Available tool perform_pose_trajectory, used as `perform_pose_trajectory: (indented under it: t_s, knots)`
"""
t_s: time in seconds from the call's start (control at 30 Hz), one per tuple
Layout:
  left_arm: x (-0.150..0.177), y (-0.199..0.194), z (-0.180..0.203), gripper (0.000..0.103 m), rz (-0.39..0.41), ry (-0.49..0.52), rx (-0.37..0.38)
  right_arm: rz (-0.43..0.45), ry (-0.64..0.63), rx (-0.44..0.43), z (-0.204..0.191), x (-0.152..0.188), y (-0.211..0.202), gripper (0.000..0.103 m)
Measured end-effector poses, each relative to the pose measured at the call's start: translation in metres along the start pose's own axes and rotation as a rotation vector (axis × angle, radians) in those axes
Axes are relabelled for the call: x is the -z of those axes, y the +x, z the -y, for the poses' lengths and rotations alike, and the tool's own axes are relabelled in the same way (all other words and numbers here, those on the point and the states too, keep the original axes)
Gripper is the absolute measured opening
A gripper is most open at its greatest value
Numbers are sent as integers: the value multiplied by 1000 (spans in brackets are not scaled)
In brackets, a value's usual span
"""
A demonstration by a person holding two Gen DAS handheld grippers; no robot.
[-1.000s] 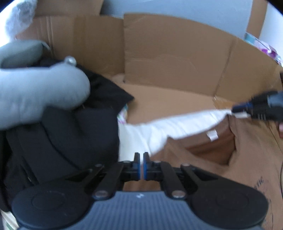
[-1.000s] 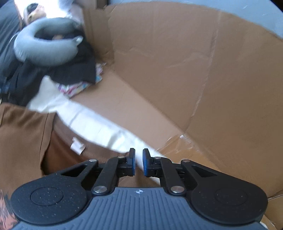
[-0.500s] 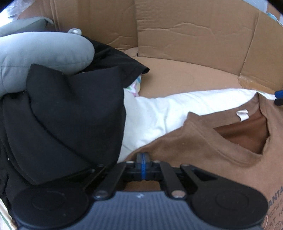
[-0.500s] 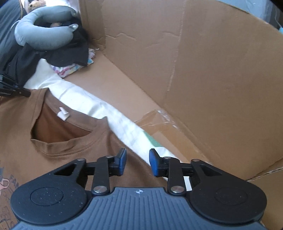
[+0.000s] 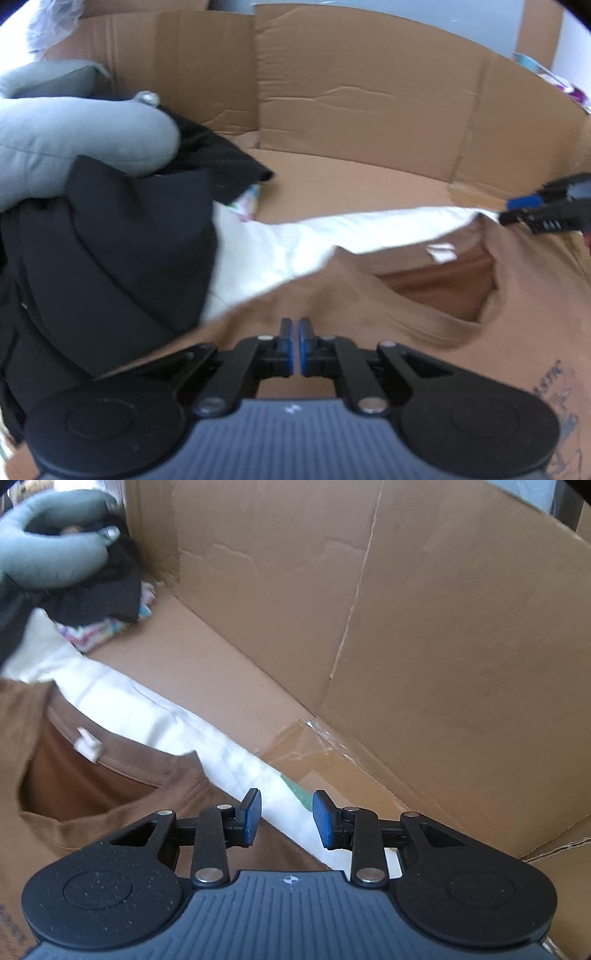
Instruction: Fold clothes
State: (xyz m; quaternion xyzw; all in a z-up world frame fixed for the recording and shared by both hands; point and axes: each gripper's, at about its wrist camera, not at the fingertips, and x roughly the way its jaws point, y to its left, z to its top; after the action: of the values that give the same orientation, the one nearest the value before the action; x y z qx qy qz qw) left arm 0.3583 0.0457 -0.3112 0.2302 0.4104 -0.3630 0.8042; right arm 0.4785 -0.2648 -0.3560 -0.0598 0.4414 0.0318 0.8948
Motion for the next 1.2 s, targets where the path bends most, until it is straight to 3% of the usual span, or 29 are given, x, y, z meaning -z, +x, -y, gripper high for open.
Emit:
perform_pose_trajectory:
  t_s: [0.1, 0.3, 0.53, 0.73, 1.0, 1.2]
  knots:
    - [5, -1, 17, 5, -4, -48, 35, 33, 7, -29, -4, 4, -15, 37]
    - [14, 6, 63, 5, -33, -45, 73, 52, 18, -112, -30, 23, -43, 37]
    - [21, 20, 101, 7, -18, -23, 36, 11, -16, -162, -72, 52, -52, 37]
    - [13, 38, 103, 7, -3, -27, 10, -4, -9, -150, -90, 62, -38, 37]
    - [-3, 51, 98, 6, 38, -84, 10, 21, 3, -122, -101, 43, -17, 39]
    - [-3, 34, 90, 8, 71, -121, 31, 65, 72, -135, -87, 34, -23, 39]
